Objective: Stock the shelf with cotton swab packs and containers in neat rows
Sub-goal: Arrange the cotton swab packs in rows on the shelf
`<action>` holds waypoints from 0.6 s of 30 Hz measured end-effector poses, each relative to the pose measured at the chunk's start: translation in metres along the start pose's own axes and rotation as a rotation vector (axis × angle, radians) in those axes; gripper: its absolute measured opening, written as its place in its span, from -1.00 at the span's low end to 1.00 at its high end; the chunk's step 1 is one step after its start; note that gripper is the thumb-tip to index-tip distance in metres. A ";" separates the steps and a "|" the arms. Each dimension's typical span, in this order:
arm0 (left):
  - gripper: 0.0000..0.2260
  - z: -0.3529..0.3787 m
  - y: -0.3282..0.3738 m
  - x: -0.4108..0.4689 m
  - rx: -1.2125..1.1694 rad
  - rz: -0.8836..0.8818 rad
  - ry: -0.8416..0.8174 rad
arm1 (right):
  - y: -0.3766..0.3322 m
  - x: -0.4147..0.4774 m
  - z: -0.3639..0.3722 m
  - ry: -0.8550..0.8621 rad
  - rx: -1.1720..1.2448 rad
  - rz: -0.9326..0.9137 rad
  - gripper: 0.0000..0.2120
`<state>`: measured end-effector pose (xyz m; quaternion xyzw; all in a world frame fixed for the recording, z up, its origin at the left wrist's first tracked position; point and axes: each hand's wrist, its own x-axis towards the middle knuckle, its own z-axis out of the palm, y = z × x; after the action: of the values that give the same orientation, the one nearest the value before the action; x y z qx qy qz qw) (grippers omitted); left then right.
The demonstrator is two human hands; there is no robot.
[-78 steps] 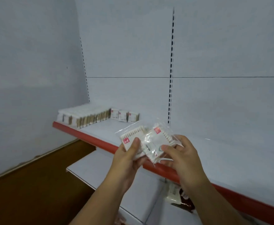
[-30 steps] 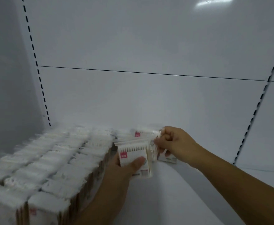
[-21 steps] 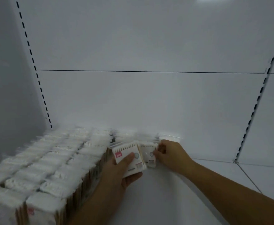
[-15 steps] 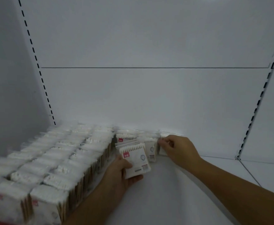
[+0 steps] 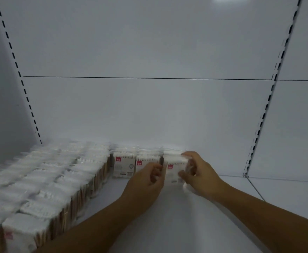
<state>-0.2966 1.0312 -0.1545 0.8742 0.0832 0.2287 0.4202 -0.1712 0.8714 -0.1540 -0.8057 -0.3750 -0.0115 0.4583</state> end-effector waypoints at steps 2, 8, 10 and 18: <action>-0.84 0.011 -0.003 0.007 0.067 -0.010 0.089 | 0.012 0.000 0.011 0.071 -0.159 -0.004 -0.56; -0.86 0.027 -0.020 0.013 0.268 0.049 -0.021 | 0.026 0.003 0.024 0.213 -0.342 -0.016 -0.46; -0.93 0.031 -0.023 0.014 0.363 0.085 -0.056 | 0.027 0.003 0.027 0.233 -0.400 -0.006 -0.40; -0.94 0.030 -0.025 0.013 0.534 0.227 -0.075 | 0.018 0.007 0.025 0.153 -0.437 0.113 -0.18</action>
<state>-0.2700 1.0305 -0.1862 0.9654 0.0266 0.2118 0.1498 -0.1634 0.8884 -0.1791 -0.9023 -0.2821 -0.1275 0.3001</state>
